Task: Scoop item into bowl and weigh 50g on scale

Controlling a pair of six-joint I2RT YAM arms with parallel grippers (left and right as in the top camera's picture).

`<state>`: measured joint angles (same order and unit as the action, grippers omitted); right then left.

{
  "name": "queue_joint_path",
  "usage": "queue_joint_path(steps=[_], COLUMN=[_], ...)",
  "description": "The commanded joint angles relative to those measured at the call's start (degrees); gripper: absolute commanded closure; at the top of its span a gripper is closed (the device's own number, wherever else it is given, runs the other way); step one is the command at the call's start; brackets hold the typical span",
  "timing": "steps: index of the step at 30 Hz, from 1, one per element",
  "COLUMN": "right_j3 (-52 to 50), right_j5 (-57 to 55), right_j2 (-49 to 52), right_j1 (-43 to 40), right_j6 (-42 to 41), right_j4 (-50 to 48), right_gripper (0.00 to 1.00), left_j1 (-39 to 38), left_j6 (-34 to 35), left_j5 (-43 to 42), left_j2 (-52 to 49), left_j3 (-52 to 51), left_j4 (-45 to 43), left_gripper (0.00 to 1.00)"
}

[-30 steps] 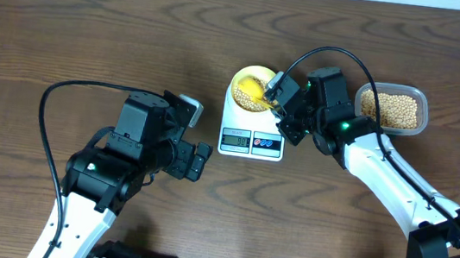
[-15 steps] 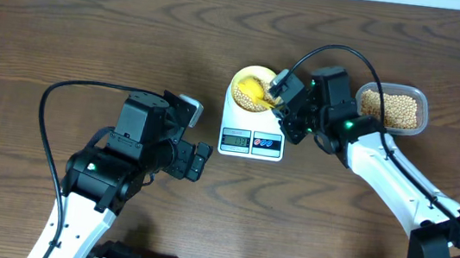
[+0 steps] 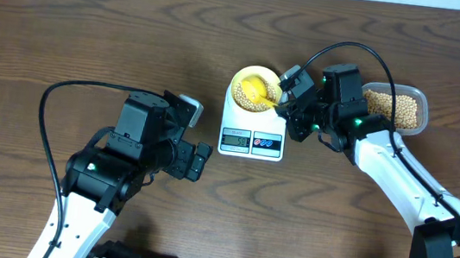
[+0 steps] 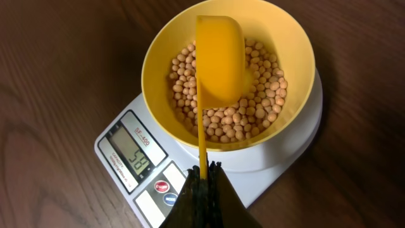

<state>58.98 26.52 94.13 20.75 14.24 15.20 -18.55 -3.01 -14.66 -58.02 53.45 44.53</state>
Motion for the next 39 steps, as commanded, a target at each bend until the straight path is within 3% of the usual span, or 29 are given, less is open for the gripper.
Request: queue_joint_path(steps=[1,33,39], right_j3=[0.55,0.59,0.59], right_j5=[1.51,8.59,8.63], right_j2=[0.61,-3.13,-6.86], right_j1=[-0.20,-4.37,-6.21], right_j6=[-0.98,-4.61,-11.82], right_j4=[-0.02,-1.66,-1.68], right_gripper=[0.99,0.99,0.99], left_j1=[-0.13,-0.13,-0.13], left_j6=[-0.11,-0.11,-0.11], left_j5=[0.59,0.59,0.59], left_j2=[0.04,0.04,0.04], left_j3=[0.00,0.00,0.00], left_j4=[-0.09,-0.09,-0.09], left_gripper=[0.06,0.07,0.07])
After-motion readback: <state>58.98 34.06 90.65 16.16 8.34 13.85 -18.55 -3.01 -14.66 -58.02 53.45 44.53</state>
